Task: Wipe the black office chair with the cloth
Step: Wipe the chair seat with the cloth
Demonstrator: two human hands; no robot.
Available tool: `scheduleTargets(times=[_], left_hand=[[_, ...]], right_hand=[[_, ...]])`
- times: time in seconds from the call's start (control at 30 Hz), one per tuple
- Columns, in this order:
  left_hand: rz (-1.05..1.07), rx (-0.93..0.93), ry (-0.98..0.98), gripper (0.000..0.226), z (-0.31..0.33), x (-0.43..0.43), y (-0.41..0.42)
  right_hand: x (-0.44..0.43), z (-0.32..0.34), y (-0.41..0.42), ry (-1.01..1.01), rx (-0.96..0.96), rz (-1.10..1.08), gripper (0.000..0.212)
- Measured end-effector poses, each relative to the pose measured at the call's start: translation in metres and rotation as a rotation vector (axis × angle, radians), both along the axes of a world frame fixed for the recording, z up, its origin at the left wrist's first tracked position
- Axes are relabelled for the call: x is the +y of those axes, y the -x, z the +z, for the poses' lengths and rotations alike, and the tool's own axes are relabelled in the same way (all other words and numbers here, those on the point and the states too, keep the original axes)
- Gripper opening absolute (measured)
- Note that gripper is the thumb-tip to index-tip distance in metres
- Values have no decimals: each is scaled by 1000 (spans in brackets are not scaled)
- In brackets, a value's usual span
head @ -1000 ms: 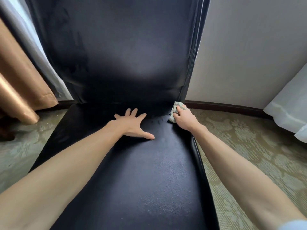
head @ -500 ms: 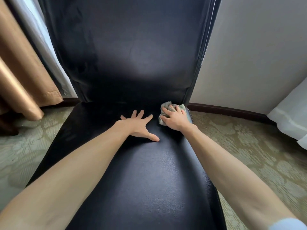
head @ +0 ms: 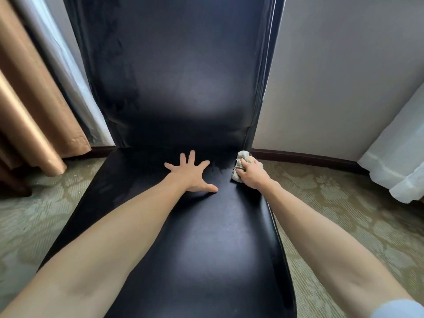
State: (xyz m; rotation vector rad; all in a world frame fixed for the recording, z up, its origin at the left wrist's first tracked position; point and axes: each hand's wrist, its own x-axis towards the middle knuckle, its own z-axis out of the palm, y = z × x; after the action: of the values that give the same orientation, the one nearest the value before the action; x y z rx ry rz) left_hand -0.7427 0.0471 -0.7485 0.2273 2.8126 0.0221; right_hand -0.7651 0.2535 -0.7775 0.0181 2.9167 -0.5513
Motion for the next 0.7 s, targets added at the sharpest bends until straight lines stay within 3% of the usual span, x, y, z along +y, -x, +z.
scheduleTargets(times=[0.13, 0.33, 0.7], left_hand=[[13, 68, -63, 87, -10, 8, -41], [60, 80, -62, 68, -22, 7, -88], [-38, -17, -49, 66, -26, -10, -83]], right_hand=[[-5, 4, -40, 2, -36, 25, 58], [-9, 1, -79, -57, -32, 49, 56], [-5, -11, -99, -52, 59, 38, 48]])
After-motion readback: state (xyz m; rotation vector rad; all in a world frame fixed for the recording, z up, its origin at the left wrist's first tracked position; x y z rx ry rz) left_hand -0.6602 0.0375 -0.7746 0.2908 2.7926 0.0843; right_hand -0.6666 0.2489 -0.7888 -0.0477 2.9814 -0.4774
